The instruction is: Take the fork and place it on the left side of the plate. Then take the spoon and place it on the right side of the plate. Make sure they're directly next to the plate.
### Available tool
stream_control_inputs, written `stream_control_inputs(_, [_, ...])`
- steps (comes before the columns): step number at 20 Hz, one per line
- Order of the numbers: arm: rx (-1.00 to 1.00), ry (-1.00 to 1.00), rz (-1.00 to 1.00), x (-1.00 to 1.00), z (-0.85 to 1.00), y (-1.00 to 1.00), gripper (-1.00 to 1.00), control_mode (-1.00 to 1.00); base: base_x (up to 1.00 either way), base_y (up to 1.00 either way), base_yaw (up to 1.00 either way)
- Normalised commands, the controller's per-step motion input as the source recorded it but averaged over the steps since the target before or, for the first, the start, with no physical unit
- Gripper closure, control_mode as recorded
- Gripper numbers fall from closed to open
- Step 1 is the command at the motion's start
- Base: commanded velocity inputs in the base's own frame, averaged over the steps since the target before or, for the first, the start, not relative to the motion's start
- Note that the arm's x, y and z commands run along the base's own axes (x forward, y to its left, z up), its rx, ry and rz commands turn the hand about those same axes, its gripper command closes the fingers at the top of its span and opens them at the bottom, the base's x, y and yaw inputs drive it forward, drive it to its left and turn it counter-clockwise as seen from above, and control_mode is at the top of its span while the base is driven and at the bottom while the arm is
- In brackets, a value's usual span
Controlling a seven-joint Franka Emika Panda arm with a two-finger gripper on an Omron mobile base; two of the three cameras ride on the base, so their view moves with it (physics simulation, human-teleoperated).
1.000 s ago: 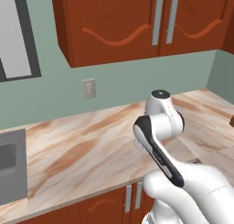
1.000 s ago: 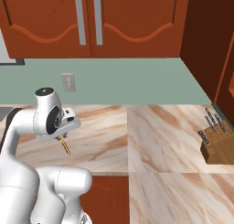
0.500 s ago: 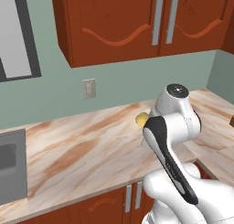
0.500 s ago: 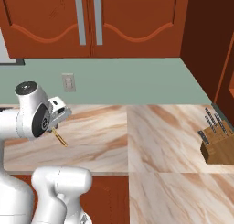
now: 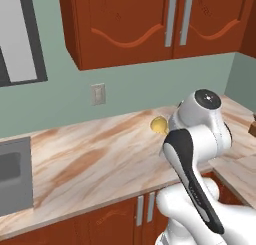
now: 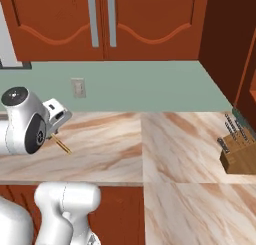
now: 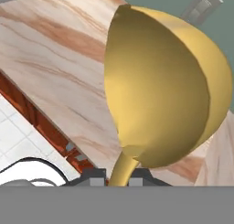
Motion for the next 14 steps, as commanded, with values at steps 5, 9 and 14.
stream_control_inputs(5, [0.0, 0.0, 0.0, 0.0, 0.0, 0.0, 1.0, 1.0, -0.55, 0.86, 0.11])
stream_control_inputs(9, [0.0, 0.0, 0.0, 0.0, 0.0, 0.0, 1.0, 1.0, -0.39, 1.0, 0.19])
stream_control_inputs(14, [0.0, 0.0, 0.0, 0.0, 0.0, 0.0, 1.0, 1.0, -0.41, 1.0, 0.34])
